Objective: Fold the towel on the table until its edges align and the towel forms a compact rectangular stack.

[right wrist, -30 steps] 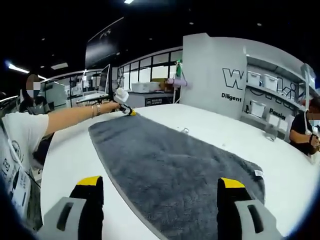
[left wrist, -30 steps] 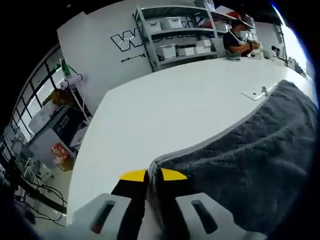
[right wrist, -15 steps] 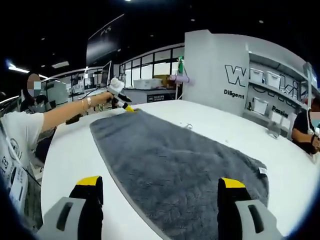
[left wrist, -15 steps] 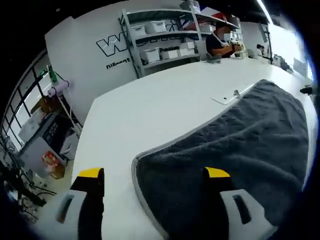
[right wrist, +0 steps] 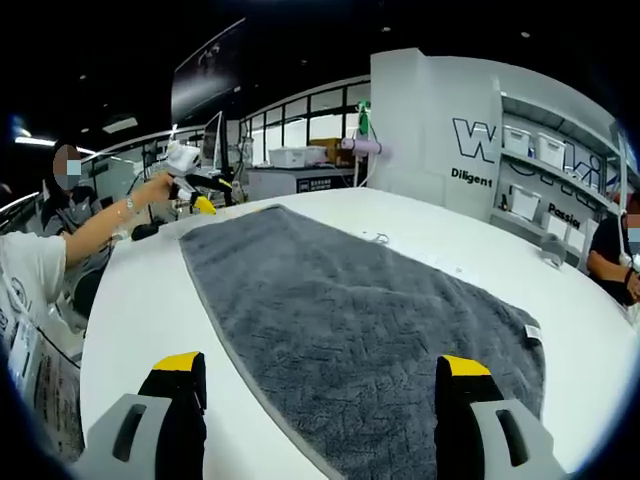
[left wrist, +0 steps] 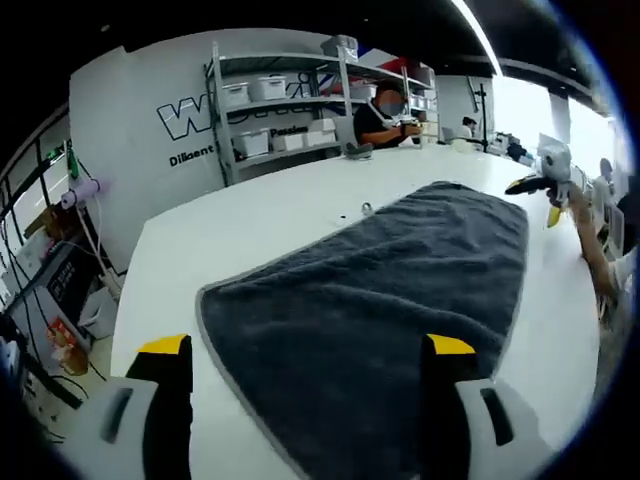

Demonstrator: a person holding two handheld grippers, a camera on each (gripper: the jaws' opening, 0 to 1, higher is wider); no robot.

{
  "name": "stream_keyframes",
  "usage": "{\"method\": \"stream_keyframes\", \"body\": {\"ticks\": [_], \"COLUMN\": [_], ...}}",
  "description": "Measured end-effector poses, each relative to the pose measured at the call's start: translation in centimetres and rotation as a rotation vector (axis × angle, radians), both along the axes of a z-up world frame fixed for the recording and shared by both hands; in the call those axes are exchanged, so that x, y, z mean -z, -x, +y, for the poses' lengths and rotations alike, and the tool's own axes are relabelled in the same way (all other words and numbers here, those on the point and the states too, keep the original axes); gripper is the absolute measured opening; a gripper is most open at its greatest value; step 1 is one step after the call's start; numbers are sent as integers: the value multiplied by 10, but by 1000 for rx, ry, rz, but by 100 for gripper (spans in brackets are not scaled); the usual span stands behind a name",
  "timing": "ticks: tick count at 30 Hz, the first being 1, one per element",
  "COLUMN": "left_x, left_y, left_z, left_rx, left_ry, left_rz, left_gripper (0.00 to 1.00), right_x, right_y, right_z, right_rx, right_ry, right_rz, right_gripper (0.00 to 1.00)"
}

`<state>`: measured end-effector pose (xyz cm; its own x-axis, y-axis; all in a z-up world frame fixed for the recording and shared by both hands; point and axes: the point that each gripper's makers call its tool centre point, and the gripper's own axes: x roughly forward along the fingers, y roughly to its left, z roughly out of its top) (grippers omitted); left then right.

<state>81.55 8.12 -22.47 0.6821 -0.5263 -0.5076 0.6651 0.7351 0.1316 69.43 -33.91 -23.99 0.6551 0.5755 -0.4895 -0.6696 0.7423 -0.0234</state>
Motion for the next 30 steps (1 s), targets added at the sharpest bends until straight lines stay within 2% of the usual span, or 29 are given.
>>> {"method": "stream_keyframes", "body": {"ticks": [4,8,12,14,17,21,23,30], "left_x": [5,11,19,25,36,44,48,68], "left_y": [43,82,104,111,120,129,128,122], "left_z": [-9,-13,-10,-8,-3,-4,-5,-3], "left_rx": [59,105,112,116,112,148,149,158], "left_ry": [-15,-6,22,41,85,122,134,55], "left_rz": [-11,-8,-5,5,57,108,132,191], "left_gripper": [99,99,99,99,97,88,88,89], "right_x": [-3,-5,-1,0,-5,-7,-5,0], "right_y": [5,4,6,11,22,34,39,52], "right_z": [13,15,12,10,3,-10,-14,-31], "right_rx": [-52,-54,-32,-27,-22,-3,0,18], "right_ry": [-27,-33,-40,-36,-57,-67,-60,-18], "right_rz": [-3,-14,-16,-19,-33,-34,-26,-6], "right_gripper": [99,99,99,99,99,99,99,99]}}
